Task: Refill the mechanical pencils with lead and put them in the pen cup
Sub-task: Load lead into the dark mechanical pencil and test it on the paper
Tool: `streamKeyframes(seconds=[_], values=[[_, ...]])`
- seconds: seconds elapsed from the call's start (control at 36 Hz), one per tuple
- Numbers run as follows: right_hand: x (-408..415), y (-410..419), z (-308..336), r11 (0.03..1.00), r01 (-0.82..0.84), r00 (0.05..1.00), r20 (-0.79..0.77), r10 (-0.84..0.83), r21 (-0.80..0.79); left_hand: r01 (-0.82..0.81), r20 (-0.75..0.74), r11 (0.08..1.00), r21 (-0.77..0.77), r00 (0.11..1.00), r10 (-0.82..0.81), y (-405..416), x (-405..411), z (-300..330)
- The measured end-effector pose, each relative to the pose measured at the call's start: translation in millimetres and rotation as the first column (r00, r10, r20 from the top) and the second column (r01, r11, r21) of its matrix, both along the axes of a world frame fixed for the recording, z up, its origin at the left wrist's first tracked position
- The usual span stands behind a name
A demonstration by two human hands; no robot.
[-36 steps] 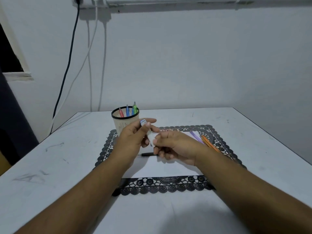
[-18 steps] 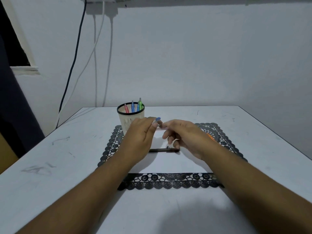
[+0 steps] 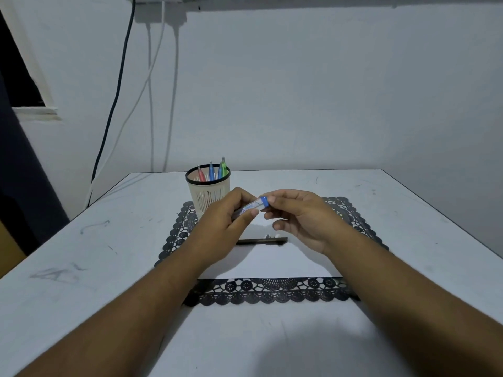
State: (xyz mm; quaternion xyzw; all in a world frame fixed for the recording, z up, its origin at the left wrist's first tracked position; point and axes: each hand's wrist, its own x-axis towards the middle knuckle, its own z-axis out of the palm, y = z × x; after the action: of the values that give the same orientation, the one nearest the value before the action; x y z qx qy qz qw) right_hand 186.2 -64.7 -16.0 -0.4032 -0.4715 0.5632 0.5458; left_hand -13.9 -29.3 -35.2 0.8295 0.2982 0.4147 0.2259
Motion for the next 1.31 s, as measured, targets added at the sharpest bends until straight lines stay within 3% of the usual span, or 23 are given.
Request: streamKeyframes(seconds=[0.28,0.5,0.67,0.78,0.97,1.31], values=[[-17,-6,0,0.99,-0.069,0.97,-0.241,0.038,-0.123,0.02,0.049,0.998,0.058,0.999,-0.023,-4,-1,2],[-18,-7,2,0.998,-0.002,0.981,-0.193,-0.012,-0.07,-0.026,0.062,0.998,0.049,0.998,0.023,-6,-2,5],[-15,-9,1,0.996,0.093,0.994,-0.061,-0.093,-0.011,-0.1,0.042,0.995,0.027,0.994,0.099,-7,-2,6],[-18,-8,1,0.99,0.13,0.986,-0.097,-0.135,-0.061,0.013,0.171,0.993,-0.121,0.985,0.008,-4,-3,5],[-24,-8,3,0.976,0.009,0.948,-0.308,-0.078,-0.219,0.162,0.422,0.953,-0.255,0.906,-0.041,-1,1,5],[-32,-8,-1,0.961,-0.032,0.915,-0.395,-0.082,-0.274,0.15,0.441,0.957,-0.247,0.897,-0.027,-2,1,6]])
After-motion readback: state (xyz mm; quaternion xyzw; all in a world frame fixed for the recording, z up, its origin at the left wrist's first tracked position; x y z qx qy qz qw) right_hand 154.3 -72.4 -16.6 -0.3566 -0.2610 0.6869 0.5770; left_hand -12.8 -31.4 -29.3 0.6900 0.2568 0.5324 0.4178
